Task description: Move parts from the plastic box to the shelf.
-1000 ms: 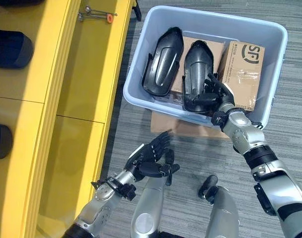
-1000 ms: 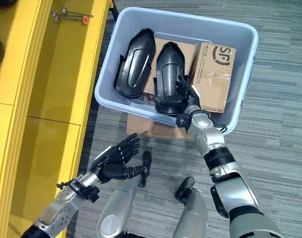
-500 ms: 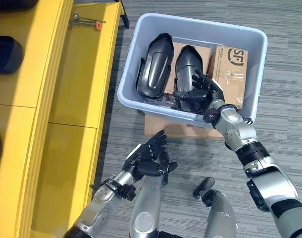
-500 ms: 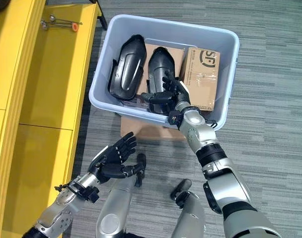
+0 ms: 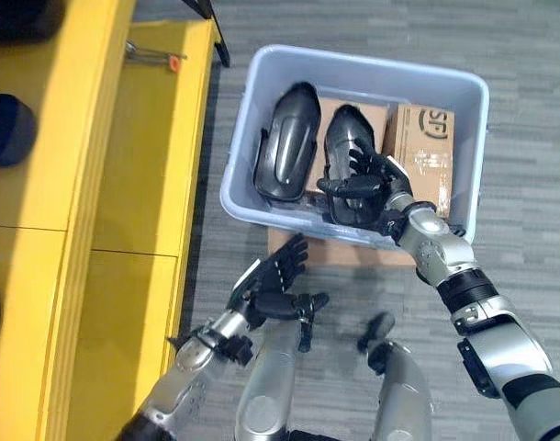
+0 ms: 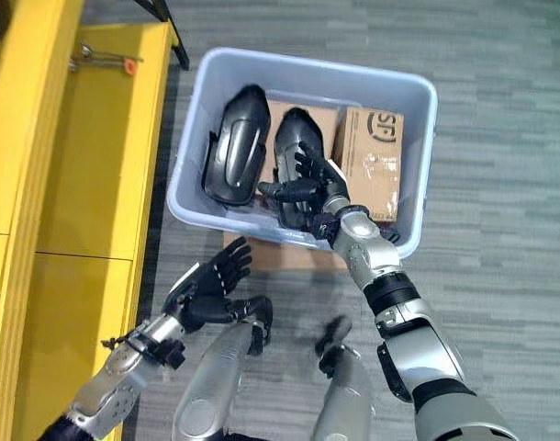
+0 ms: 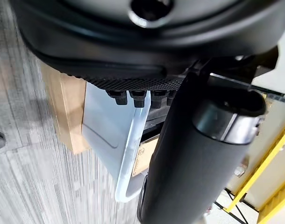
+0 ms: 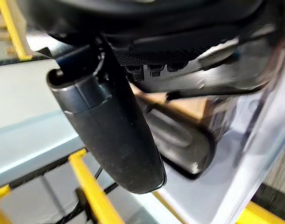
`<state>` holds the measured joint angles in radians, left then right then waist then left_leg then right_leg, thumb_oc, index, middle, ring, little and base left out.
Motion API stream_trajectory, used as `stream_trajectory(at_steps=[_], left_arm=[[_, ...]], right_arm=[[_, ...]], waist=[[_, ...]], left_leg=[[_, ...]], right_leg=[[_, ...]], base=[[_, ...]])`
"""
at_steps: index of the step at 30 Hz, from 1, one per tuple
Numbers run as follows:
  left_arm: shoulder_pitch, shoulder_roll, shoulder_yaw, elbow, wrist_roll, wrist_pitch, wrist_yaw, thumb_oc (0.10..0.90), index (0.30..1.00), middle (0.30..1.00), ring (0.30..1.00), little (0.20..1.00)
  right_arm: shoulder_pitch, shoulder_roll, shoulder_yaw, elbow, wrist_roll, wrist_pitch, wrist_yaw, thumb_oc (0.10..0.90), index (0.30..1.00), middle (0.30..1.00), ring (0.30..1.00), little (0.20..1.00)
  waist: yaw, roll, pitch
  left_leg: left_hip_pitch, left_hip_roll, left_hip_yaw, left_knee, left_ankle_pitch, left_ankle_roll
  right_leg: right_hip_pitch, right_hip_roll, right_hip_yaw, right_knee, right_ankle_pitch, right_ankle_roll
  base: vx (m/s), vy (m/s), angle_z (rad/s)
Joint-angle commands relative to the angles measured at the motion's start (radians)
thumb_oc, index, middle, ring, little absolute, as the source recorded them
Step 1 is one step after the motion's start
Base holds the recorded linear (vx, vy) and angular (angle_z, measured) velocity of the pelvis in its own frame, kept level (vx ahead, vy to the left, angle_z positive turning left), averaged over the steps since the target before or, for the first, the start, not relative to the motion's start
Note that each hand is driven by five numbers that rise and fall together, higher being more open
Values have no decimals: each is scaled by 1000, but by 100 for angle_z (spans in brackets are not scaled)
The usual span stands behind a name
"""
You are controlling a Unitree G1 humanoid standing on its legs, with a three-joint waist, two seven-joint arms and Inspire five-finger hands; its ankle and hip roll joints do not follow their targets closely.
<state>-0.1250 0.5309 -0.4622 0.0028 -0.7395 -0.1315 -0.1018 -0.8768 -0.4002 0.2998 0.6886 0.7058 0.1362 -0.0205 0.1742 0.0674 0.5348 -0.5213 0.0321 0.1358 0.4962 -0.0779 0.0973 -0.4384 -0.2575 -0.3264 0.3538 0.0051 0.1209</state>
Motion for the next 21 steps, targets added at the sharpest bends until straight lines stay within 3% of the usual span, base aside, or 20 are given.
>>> stream_trajectory(at_steps=[1, 7, 12, 21], left_arm=[[-2, 25, -17, -142, 9, -95, -32, 900, 1000, 1000, 1000, 1000], [29, 3, 11, -177, -43, -76, -70, 900, 1000, 1000, 1000, 1000], [51, -12, 15, -185, -51, -63, -110, 900, 1000, 1000, 1000, 1000], [54, -26, 14, -187, -60, -58, -86, 900, 1000, 1000, 1000, 1000]], right_arm=[[-134, -55, -17, -89, -20, -94, 35, 900, 1000, 1000, 1000, 1000], [-152, -88, -9, -102, -66, -41, 29, 900, 1000, 1000, 1000, 1000], [-188, -100, 1, -65, -69, -28, 5, 900, 1000, 1000, 1000, 1000], [-203, -93, 13, -22, -97, 11, 28, 900, 1000, 1000, 1000, 1000]], waist=[[-21, -49, -15], [-10, -7, -15], [0, 16, -15], [3, 40, -15]], left_leg=[[85, 27, -30, 16, -165, -71], [120, 59, -48, -15, -134, -108], [143, 69, -53, -76, -94, -131], [139, 70, -54, -124, -63, -140]], right_leg=[[-20, -44, 118, -135, 139, 53], [-30, -55, 101, -35, 49, 39], [-41, -55, 92, -5, 22, 23], [-79, -52, 95, 45, -4, 6]], base=[[50, -357, 92], [63, -64, 29], [60, -30, 8], [67, -3, 2]])
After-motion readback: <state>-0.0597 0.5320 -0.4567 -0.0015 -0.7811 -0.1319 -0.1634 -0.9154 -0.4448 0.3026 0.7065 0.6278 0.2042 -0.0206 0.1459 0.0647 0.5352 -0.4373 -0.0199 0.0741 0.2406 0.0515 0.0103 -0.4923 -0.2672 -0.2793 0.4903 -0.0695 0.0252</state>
